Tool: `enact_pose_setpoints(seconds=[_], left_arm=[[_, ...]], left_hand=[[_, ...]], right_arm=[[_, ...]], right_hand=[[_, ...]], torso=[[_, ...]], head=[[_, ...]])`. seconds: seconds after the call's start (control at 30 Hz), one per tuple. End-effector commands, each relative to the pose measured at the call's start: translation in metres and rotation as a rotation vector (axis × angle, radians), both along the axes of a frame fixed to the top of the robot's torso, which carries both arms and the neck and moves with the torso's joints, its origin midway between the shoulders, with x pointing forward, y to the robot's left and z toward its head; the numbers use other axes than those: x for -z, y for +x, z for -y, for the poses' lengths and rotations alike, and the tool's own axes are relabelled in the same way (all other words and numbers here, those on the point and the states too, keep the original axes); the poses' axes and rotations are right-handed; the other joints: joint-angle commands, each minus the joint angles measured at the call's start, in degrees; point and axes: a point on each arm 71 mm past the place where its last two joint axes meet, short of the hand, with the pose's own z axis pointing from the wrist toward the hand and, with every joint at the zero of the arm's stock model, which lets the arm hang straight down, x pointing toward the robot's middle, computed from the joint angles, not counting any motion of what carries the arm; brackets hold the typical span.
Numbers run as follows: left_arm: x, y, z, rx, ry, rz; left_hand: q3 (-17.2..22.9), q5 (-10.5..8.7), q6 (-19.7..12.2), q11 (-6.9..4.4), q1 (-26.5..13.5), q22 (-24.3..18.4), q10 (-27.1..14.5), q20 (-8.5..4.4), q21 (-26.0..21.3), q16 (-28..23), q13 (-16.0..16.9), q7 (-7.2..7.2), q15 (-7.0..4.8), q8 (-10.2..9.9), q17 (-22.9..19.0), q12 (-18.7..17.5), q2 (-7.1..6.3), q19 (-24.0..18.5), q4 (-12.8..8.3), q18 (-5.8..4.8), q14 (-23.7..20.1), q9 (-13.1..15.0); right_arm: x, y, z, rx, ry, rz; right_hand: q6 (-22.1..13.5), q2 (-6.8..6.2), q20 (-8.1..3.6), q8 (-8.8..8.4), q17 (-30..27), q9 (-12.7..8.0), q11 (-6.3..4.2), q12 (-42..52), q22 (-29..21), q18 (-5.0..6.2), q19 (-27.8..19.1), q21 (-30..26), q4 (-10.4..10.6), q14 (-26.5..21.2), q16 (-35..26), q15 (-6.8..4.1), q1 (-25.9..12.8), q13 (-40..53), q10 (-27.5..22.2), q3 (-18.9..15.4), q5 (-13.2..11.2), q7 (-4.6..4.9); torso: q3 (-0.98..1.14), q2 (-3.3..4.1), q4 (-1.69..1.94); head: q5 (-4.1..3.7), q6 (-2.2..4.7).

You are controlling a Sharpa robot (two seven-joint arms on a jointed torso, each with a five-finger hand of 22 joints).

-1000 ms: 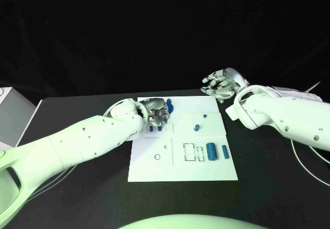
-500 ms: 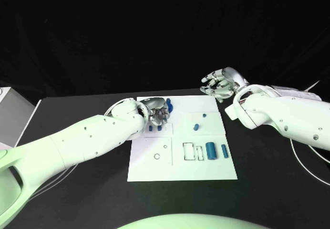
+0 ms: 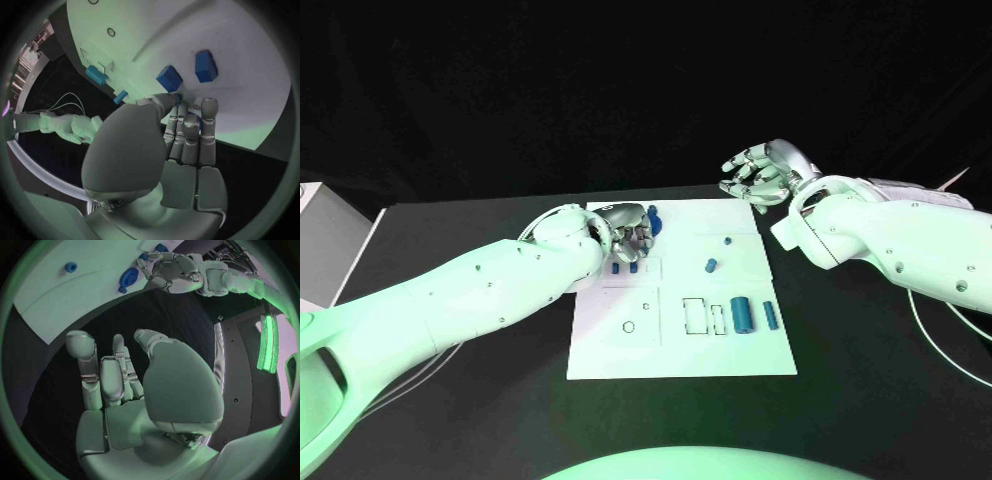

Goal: Assemble the parts on the task board

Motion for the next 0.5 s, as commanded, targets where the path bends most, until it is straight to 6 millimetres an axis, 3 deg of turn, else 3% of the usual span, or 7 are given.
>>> enact_pose_setpoints(seconds=[0.03,0.5], left_arm=[[0.0025,-0.0005,0.0001,-0.005,0.019,-0.018],[-0.0012,0.0005,0.0016,-0.006,-0.028,0.018]], left_hand=[[0.71,-0.06,0.53,-0.04,-0.15,1.15,0.75,-0.06,0.87,0.52,-0.07,-0.02,0.00,-0.38,0.55,-0.31,0.59,0.78,-0.27,-0.36,0.84,-0.10],[2.69,-0.01,4.22,-1.05,-1.49,6.24,4.82,-0.83,4.60,2.21,0.02,-0.78,-0.92,-0.71,3.94,-1.31,1.78,3.88,-2.94,-1.21,4.58,0.63]], right_arm=[[-0.0002,-0.0006,-0.0017,-0.018,-0.008,0.005],[-0.0004,-0.0011,-0.0027,-0.021,-0.007,0.006]], right_hand=[[0.30,0.01,0.10,0.38,-0.07,-0.10,-0.16,-0.31,-0.02,0.41,0.49,-0.19,-0.18,0.30,0.03,0.02,-0.77,-0.05,0.20,0.25,0.01,-0.10],[0.41,0.06,0.10,0.44,0.01,-0.08,-0.17,-0.43,0.07,0.39,0.53,-0.09,-0.16,0.32,0.08,0.03,-0.90,-0.22,0.34,0.25,0.02,-0.11]], torso=[[-0.03,0.01,0.03],[-0.04,0.00,0.01]], head=[[-0.04,0.02],[0.03,0.12]])
